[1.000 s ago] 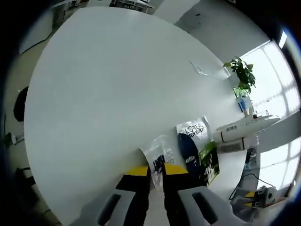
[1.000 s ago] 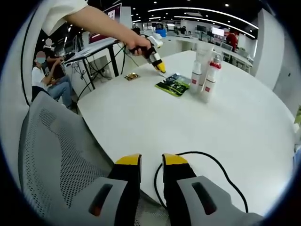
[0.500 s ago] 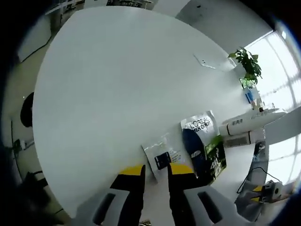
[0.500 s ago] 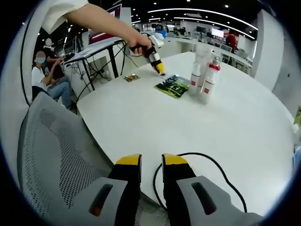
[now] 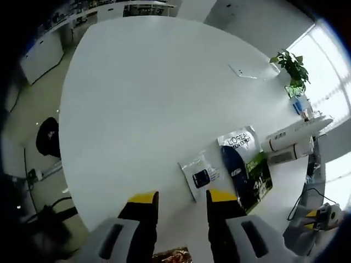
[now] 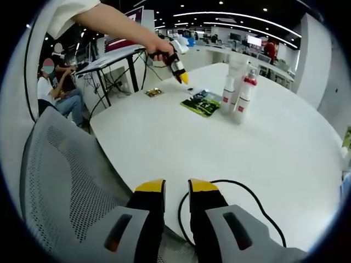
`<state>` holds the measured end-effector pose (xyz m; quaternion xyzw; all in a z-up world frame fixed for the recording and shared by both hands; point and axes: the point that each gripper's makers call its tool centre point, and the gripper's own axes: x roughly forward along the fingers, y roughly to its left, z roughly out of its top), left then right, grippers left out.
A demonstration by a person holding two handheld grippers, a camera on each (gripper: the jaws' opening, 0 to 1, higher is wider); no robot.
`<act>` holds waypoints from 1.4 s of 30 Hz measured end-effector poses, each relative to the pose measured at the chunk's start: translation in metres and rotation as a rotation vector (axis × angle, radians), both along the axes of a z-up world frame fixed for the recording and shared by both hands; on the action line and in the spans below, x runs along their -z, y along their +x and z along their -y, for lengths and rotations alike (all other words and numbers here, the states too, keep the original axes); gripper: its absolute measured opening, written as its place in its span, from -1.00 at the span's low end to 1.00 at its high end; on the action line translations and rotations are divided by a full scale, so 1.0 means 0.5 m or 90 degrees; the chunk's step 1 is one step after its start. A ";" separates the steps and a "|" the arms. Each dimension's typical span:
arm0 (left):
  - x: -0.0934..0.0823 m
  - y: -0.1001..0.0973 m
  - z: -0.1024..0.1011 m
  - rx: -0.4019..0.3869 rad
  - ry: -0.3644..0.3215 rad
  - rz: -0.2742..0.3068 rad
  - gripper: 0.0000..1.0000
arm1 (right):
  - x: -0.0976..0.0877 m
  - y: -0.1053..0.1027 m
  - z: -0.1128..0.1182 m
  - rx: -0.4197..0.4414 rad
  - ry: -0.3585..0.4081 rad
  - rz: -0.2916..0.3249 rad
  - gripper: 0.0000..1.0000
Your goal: Arrange the skincare products in the storage area until every visible bottle or jar stands upright without overlapping.
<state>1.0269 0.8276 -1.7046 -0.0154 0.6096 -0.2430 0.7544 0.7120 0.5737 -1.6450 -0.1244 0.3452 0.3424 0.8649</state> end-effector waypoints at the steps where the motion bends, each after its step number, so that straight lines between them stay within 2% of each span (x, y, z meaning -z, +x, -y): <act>1: 0.001 -0.004 -0.001 0.000 0.002 0.000 -0.16 | 0.000 0.000 0.000 -0.001 -0.001 0.000 -0.71; 3: 0.007 -0.029 -0.003 0.001 0.009 -0.012 -0.11 | -0.002 -0.001 -0.003 -0.006 -0.001 0.006 -0.71; 10: 0.014 -0.094 -0.010 0.003 0.033 -0.003 0.11 | -0.007 -0.003 -0.006 -0.014 0.001 0.014 -0.72; 14: 0.014 -0.116 -0.025 -0.001 0.061 0.022 0.24 | -0.009 -0.005 -0.010 -0.021 0.001 0.018 -0.72; 17: 0.014 -0.123 -0.035 -0.009 0.067 0.031 0.38 | -0.011 -0.005 -0.012 -0.025 0.001 0.021 -0.73; 18: 0.011 -0.120 -0.037 -0.020 0.062 0.047 0.43 | -0.011 -0.005 -0.012 -0.026 0.000 0.021 -0.73; 21: 0.009 -0.127 -0.048 -0.047 0.049 0.047 0.53 | -0.011 -0.005 -0.011 -0.027 -0.001 0.024 -0.74; 25: 0.019 -0.146 -0.073 -0.047 0.069 0.039 0.61 | -0.012 -0.006 -0.012 -0.029 -0.002 0.027 -0.74; 31: 0.033 -0.175 -0.103 -0.062 0.088 0.037 0.62 | -0.011 -0.006 -0.011 -0.030 -0.005 0.027 -0.74; 34: 0.042 -0.182 -0.130 -0.042 0.140 0.061 0.66 | -0.011 -0.007 -0.010 -0.030 -0.007 0.027 -0.75; 40: 0.045 -0.190 -0.137 -0.045 0.152 0.079 0.56 | -0.010 -0.006 -0.009 -0.030 -0.010 0.028 -0.75; 42: 0.048 -0.193 -0.140 -0.035 0.169 0.089 0.53 | -0.010 -0.006 -0.008 -0.028 -0.011 0.028 -0.75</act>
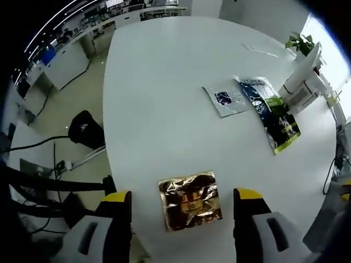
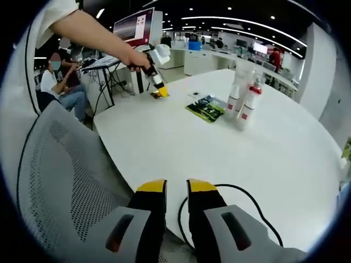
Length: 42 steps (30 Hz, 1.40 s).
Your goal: Arrange the skincare products in the storage area until every visible bottle or jar stands upright without overlapping.
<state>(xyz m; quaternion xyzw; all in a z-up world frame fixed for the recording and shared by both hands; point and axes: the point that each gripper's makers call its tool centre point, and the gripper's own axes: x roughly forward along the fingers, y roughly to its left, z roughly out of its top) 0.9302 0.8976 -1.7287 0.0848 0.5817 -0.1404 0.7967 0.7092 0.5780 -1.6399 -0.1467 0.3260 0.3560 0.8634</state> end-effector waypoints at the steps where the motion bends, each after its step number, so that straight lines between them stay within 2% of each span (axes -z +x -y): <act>1: 0.000 -0.003 -0.004 0.019 0.015 0.006 0.51 | 0.000 0.000 0.001 0.001 -0.001 0.000 -0.75; 2: 0.000 -0.005 0.001 -0.012 -0.001 0.008 0.50 | 0.000 0.000 0.001 0.001 -0.002 0.000 -0.75; 8: -0.004 -0.014 0.002 -0.019 -0.010 0.033 0.32 | 0.001 0.001 0.002 0.001 -0.005 0.001 -0.75; 11: -0.007 -0.020 0.002 -0.015 -0.013 0.039 0.07 | 0.001 0.001 0.002 0.001 -0.006 0.001 -0.75; 13: -0.010 -0.024 0.000 -0.012 -0.017 0.042 -0.19 | 0.001 0.001 0.002 0.001 -0.005 0.002 -0.75; 18: -0.006 -0.028 0.002 -0.010 -0.021 0.042 -0.20 | 0.000 0.001 0.003 0.001 -0.008 0.006 -0.76; 20: -0.008 -0.028 0.011 -0.018 -0.042 0.046 -0.21 | 0.000 0.001 0.003 0.001 -0.007 0.005 -0.76; 21: -0.009 -0.029 0.021 -0.031 -0.069 0.046 -0.22 | 0.000 0.001 0.003 0.001 -0.008 0.007 -0.76; 28: -0.019 -0.056 0.056 -0.024 -0.104 0.051 -0.25 | -0.005 0.004 0.003 0.004 -0.003 0.012 -0.75; 31: -0.034 -0.061 0.076 -0.040 -0.139 0.068 -0.25 | -0.007 0.004 0.003 0.006 -0.001 0.014 -0.75; 32: -0.048 -0.058 0.091 -0.058 -0.174 0.090 -0.25 | -0.007 0.004 0.003 0.005 -0.001 0.015 -0.74; 34: -0.062 -0.064 0.102 -0.081 -0.201 0.103 -0.25 | -0.008 0.005 0.003 0.006 0.000 0.017 -0.74; 40: -0.084 -0.121 0.143 -0.098 -0.257 0.115 -0.26 | -0.013 0.007 0.004 0.011 0.003 0.025 -0.73; 42: -0.093 -0.143 0.162 -0.090 -0.274 0.115 -0.26 | -0.014 0.006 0.003 0.011 0.004 0.026 -0.73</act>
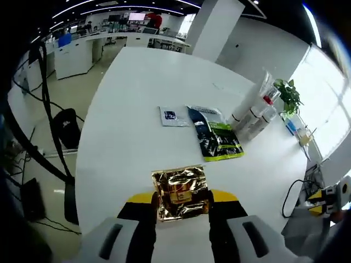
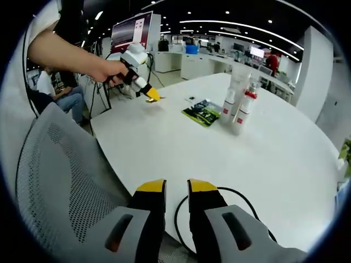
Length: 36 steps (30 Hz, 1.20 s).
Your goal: Arrange the skincare products in the storage area until every visible bottle or jar stands upright without overlapping.
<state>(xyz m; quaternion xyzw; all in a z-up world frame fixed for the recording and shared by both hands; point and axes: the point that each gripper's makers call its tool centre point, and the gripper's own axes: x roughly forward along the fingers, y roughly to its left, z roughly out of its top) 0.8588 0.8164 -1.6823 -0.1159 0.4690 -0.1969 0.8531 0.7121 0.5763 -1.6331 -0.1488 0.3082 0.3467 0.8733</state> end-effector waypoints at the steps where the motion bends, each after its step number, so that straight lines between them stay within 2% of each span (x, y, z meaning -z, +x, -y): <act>1: -0.004 -0.008 0.007 0.002 -0.004 0.002 -0.26 | -0.001 -0.001 -0.001 -0.002 0.000 0.002 -0.72; 4: -0.026 -0.037 0.039 -0.002 -0.043 0.013 -0.26 | -0.002 -0.001 -0.003 -0.003 0.003 0.005 -0.70; 6: -0.038 -0.063 0.067 0.014 -0.058 0.019 -0.26 | -0.003 -0.002 -0.004 -0.003 0.005 0.005 -0.70; 8: -0.048 -0.079 0.083 0.012 -0.065 0.027 -0.26 | -0.004 -0.003 -0.005 -0.003 0.009 0.005 -0.70; 11: -0.071 -0.111 0.126 0.015 -0.098 0.034 -0.26 | -0.011 0.000 -0.003 0.004 0.023 0.006 -0.69; 15: -0.108 -0.155 0.194 0.049 -0.146 0.047 -0.26 | -0.020 0.007 -0.001 0.016 0.047 0.006 -0.68; 18: -0.117 -0.188 0.230 0.080 -0.154 0.055 -0.26 | -0.025 0.008 -0.003 0.020 0.058 0.009 -0.67; 23: -0.118 -0.220 0.249 0.085 -0.179 0.052 -0.26 | -0.038 0.012 -0.001 0.030 0.076 0.015 -0.68; 26: -0.118 -0.258 0.262 0.112 -0.176 0.049 -0.25 | -0.054 0.017 0.001 0.041 0.101 0.022 -0.66; 28: -0.118 -0.273 0.264 0.120 -0.177 0.052 -0.25 | -0.068 0.020 -0.004 0.035 0.101 0.042 -0.64; 29: -0.116 -0.282 0.264 0.122 -0.177 0.051 -0.25 | -0.078 0.022 -0.011 0.040 0.116 0.040 -0.63; 32: -0.112 -0.302 0.262 0.122 -0.176 0.048 -0.25 | -0.121 0.037 -0.042 0.099 0.248 0.019 -0.50; 33: -0.111 -0.306 0.261 0.121 -0.176 0.047 -0.25 | -0.129 0.041 -0.047 0.113 0.268 0.015 -0.49; 36: -0.110 -0.324 0.262 0.124 -0.174 0.043 -0.25 | -0.145 0.036 -0.080 0.149 0.370 -0.024 -0.48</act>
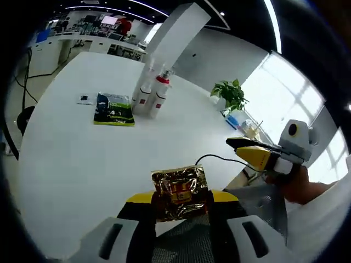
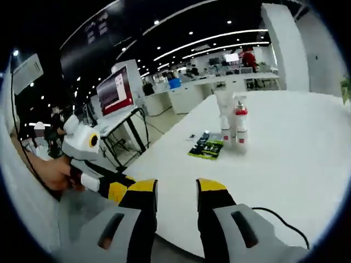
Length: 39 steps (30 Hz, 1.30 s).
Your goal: Arrange the skincare products in the storage area until every visible bottle or jar stands upright without overlapping.
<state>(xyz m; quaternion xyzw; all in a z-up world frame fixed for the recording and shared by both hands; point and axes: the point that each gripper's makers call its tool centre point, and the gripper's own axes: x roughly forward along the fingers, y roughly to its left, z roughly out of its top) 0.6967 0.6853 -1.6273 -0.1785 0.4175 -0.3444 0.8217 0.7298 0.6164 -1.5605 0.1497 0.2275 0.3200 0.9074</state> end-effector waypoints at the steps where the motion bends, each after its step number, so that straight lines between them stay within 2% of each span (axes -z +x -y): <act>1: 0.001 -0.007 0.001 0.005 0.003 0.003 -0.25 | 0.000 -0.002 -0.004 0.000 0.009 -0.004 -0.47; 4: 0.007 -0.027 0.002 0.027 0.021 0.012 -0.25 | 0.020 -0.018 -0.018 -0.004 0.044 -0.039 -0.44; 7: 0.000 -0.027 0.010 0.049 0.036 0.046 -0.25 | 0.033 -0.026 -0.022 -0.030 0.037 -0.058 -0.43; 9: -0.003 -0.027 0.014 0.050 0.039 0.057 -0.25 | 0.015 -0.028 -0.034 -0.046 0.091 -0.060 -0.39; 13: 0.003 -0.030 0.014 0.062 0.063 0.078 -0.25 | 0.015 -0.015 -0.014 -0.009 0.142 -0.091 -0.32; 16: -0.003 -0.028 0.016 0.065 0.077 0.109 -0.25 | 0.014 -0.011 -0.003 0.007 0.152 -0.093 -0.32; 22: -0.005 -0.030 0.026 0.083 0.087 0.136 -0.25 | 0.017 -0.024 -0.024 -0.017 0.131 -0.093 -0.31; 27: 0.007 -0.031 0.032 0.104 0.126 0.165 -0.24 | 0.021 -0.032 -0.039 -0.039 0.117 -0.089 -0.30; 39: 0.007 -0.037 0.043 0.134 0.157 0.208 -0.24 | 0.024 -0.038 -0.035 -0.047 0.122 -0.098 -0.31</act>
